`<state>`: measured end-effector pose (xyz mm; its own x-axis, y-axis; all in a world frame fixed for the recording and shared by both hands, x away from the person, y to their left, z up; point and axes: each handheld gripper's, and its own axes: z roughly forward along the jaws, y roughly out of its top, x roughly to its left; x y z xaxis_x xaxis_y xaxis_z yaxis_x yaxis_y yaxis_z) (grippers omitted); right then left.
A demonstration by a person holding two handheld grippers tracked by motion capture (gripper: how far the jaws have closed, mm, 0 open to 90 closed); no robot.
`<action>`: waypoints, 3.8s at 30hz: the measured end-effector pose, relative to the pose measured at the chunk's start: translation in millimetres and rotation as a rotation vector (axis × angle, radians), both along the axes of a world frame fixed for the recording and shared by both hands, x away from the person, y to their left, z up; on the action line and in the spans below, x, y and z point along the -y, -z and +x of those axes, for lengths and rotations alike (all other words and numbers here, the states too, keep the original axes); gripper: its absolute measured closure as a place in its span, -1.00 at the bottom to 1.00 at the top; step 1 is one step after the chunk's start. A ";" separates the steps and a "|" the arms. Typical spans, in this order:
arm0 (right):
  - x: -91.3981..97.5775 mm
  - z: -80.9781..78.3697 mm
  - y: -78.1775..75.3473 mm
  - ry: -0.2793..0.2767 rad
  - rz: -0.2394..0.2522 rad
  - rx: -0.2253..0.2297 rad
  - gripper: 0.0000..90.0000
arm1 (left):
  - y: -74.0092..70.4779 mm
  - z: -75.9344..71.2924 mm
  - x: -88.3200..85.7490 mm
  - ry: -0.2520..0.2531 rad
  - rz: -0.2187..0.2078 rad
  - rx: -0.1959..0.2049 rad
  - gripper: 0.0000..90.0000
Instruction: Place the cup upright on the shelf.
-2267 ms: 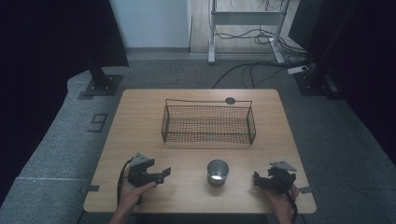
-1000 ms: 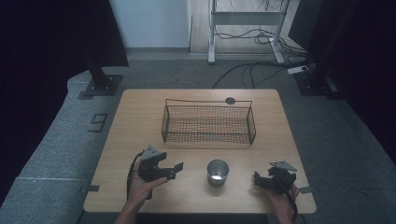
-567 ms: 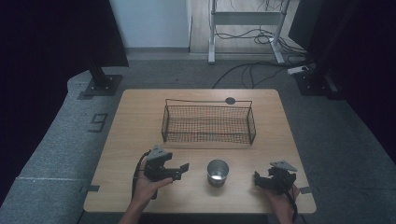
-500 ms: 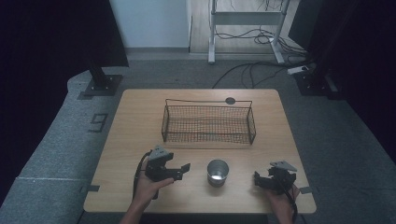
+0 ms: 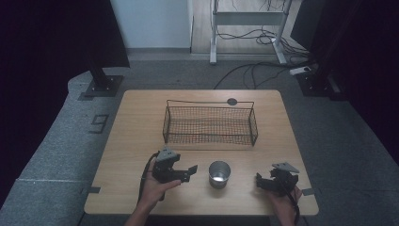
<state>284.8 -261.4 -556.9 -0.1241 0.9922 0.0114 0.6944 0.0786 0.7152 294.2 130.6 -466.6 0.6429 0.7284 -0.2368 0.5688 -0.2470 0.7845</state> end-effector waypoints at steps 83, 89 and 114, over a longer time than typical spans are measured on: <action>1.1 -0.2 -0.1 0.004 0.000 0.001 -1.00 | 49.4 2.0 116.5 0.132 0.129 0.012 -0.72; 1.9 -0.3 -0.1 0.008 0.000 0.001 -1.00 | 46.5 2.1 112.2 0.133 0.126 0.013 -0.71; 1.9 -0.6 -0.2 0.014 0.002 0.001 -0.99 | 12.9 12.7 82.1 0.082 0.066 0.019 -0.71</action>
